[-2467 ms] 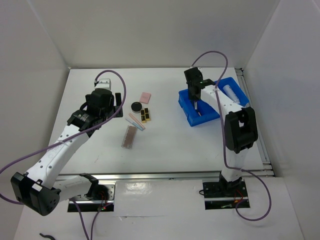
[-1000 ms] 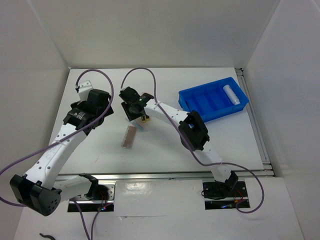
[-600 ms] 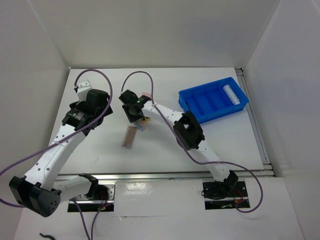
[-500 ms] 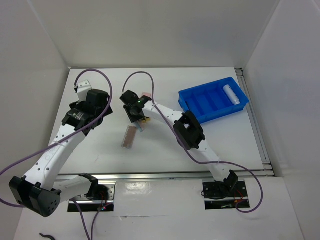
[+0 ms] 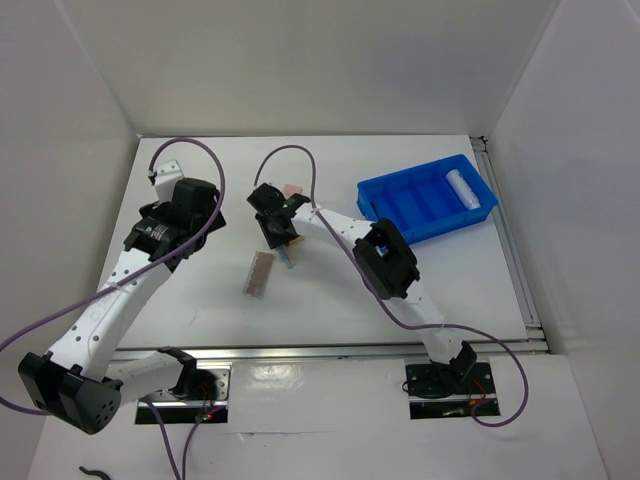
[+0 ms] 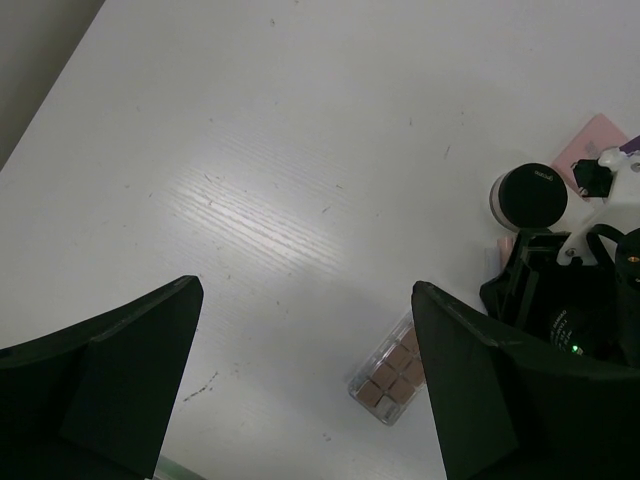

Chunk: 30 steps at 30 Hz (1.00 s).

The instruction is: Organize the makeup

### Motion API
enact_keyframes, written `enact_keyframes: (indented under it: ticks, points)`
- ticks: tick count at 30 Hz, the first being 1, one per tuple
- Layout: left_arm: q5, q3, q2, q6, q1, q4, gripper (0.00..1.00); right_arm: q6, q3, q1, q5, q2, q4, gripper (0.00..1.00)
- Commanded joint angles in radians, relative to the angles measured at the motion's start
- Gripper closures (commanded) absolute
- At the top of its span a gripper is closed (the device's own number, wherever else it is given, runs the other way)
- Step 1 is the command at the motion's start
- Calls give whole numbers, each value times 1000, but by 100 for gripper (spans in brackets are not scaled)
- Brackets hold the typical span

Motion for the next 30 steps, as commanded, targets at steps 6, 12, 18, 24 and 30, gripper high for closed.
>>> enact_keyframes:
  ticks: [6,12,18,24,30]
  points:
    - [7,14,-32,21,5,28,0,37,-95,-7,-1,-122,-38,57]
    - [7,14,-32,30,5,28,0,60,-164,-54,-101,-206,17,39]
    - [16,5,-32,30,5,28,0,79,-207,-73,-162,-247,43,39]
    - [16,5,-41,30,5,37,0,70,-228,-83,-185,-251,60,47]
    - [16,-4,-41,30,5,37,0,59,-227,-56,-152,-221,51,53]
